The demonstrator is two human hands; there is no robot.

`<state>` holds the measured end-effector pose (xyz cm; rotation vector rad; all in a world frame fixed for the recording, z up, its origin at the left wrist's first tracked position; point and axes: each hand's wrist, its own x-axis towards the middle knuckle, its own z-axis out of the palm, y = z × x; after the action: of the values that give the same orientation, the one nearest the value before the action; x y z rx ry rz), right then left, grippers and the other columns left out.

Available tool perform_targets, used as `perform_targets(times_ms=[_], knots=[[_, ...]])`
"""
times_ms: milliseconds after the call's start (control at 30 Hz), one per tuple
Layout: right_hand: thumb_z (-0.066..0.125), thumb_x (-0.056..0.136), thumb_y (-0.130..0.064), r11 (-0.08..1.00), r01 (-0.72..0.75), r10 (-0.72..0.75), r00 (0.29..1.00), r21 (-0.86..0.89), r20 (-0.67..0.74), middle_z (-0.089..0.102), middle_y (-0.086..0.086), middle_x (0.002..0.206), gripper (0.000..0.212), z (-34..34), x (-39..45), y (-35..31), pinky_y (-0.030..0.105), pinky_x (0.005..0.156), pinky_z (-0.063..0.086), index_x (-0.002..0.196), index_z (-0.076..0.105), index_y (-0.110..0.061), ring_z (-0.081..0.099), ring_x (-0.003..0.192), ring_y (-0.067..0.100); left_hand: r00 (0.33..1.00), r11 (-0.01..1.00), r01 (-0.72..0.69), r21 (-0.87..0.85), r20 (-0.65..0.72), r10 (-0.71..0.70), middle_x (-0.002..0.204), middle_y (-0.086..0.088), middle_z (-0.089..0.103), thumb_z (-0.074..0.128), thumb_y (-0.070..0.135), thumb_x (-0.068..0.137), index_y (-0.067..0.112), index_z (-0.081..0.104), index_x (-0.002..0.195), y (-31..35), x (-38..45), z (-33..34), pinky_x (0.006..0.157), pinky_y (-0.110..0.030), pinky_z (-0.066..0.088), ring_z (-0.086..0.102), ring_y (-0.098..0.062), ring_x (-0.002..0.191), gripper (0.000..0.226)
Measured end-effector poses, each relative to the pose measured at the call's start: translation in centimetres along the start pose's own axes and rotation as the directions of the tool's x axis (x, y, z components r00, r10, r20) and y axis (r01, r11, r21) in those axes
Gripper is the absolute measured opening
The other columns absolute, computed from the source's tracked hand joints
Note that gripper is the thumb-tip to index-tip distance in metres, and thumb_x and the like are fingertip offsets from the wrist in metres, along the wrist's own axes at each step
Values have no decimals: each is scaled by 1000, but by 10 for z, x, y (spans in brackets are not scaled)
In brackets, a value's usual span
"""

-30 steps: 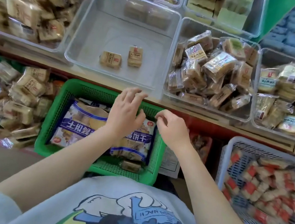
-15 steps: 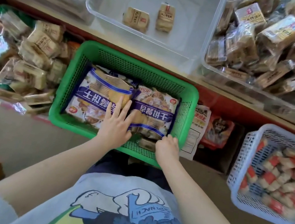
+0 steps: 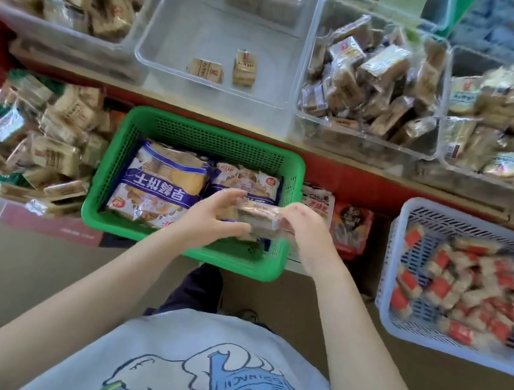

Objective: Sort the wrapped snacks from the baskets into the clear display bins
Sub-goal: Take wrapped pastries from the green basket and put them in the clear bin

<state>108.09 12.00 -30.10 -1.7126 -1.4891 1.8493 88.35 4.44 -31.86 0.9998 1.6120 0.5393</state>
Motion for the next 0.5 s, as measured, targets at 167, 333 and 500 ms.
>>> perform_targets(times_ms=[167, 333, 500], knots=[[57, 85, -32, 957, 190, -160, 976, 217, -148, 57, -4, 70, 21, -35, -28, -64, 43, 79, 42, 67, 59, -22, 52, 71, 15, 974, 957, -193, -217, -161, 160, 98, 5, 75, 79, 21, 83, 29, 69, 105, 90, -8, -18, 80, -35, 61, 73, -16, 90, 25], [77, 82, -49, 923, 380, -369, 919, 62, -135, 70, -4, 104, 43, -83, -39, -115, 35, 92, 54, 117, 58, -33, 67, 95, 13, 930, 907, -360, -218, -162, 330, 94, 4, 74, 80, 13, 81, 25, 68, 102, 163, 1, -42, 74, -23, 58, 73, -11, 87, 27], [76, 87, -31, 845, 368, -470, 857, -388, -211, 66, -15, 104, 34, -113, -33, -148, 19, 75, 46, 118, 62, -35, 63, 87, 0, 848, 843, -527, -106, -137, 513, 102, 10, 70, 77, 5, 83, 22, 65, 113, 211, 39, -42, 79, -15, 54, 67, -1, 93, 36]])
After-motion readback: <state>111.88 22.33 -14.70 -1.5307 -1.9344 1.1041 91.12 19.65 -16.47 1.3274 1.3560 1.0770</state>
